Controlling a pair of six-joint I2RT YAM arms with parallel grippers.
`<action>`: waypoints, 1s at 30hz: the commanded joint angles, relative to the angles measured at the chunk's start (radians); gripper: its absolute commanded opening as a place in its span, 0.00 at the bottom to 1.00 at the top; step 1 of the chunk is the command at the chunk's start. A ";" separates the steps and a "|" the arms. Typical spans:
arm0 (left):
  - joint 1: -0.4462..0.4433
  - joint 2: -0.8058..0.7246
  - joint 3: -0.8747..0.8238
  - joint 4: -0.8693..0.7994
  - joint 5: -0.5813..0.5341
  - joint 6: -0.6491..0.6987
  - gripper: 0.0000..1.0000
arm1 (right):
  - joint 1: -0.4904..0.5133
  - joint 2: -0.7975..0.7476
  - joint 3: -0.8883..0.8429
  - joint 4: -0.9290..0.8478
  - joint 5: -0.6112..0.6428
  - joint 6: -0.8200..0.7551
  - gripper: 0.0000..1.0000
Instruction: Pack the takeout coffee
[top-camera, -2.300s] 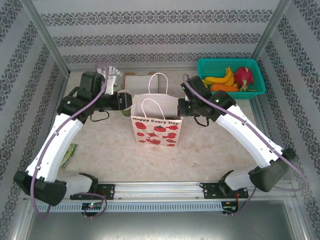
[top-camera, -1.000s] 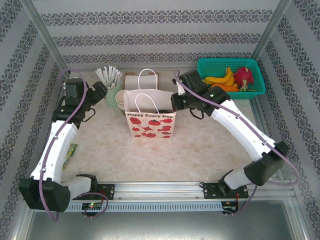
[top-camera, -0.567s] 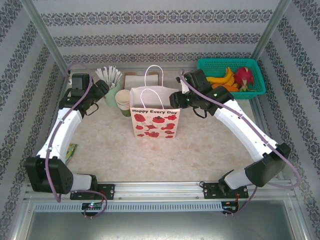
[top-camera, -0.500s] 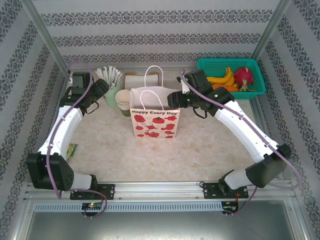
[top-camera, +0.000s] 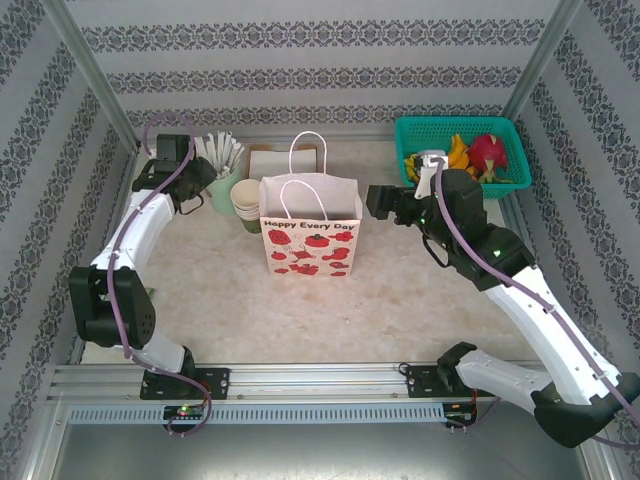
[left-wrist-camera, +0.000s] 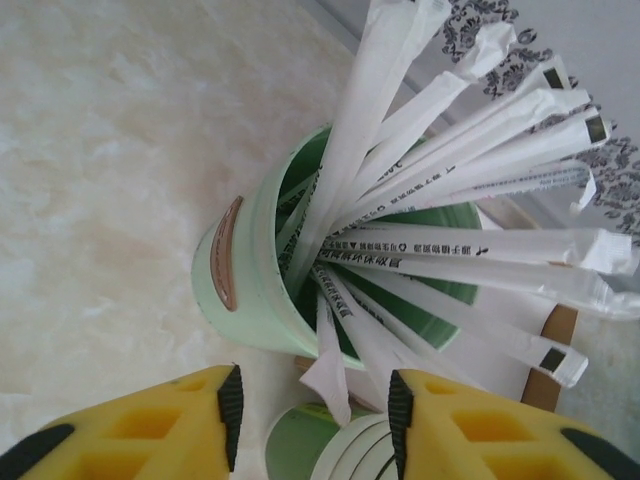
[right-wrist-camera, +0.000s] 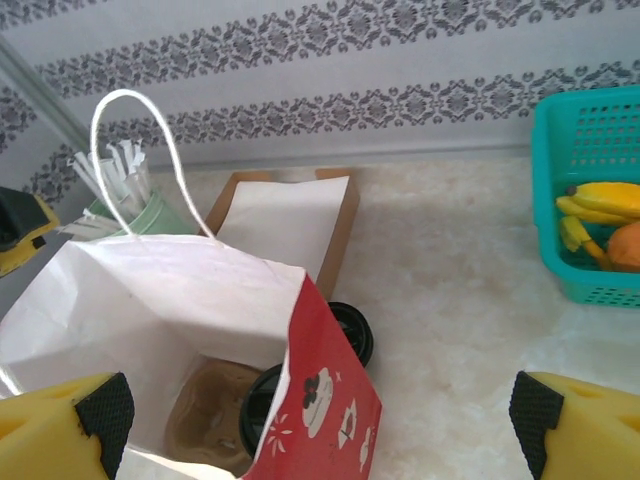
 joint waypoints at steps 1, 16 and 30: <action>0.011 0.017 0.042 0.039 -0.014 -0.004 0.38 | -0.010 -0.013 -0.031 0.039 0.055 0.032 0.98; 0.011 0.081 0.092 0.035 -0.021 0.006 0.12 | -0.011 -0.016 -0.026 0.040 0.055 0.042 0.98; 0.008 -0.083 0.213 -0.238 -0.051 0.261 0.00 | -0.015 -0.007 -0.022 0.054 0.055 0.046 0.98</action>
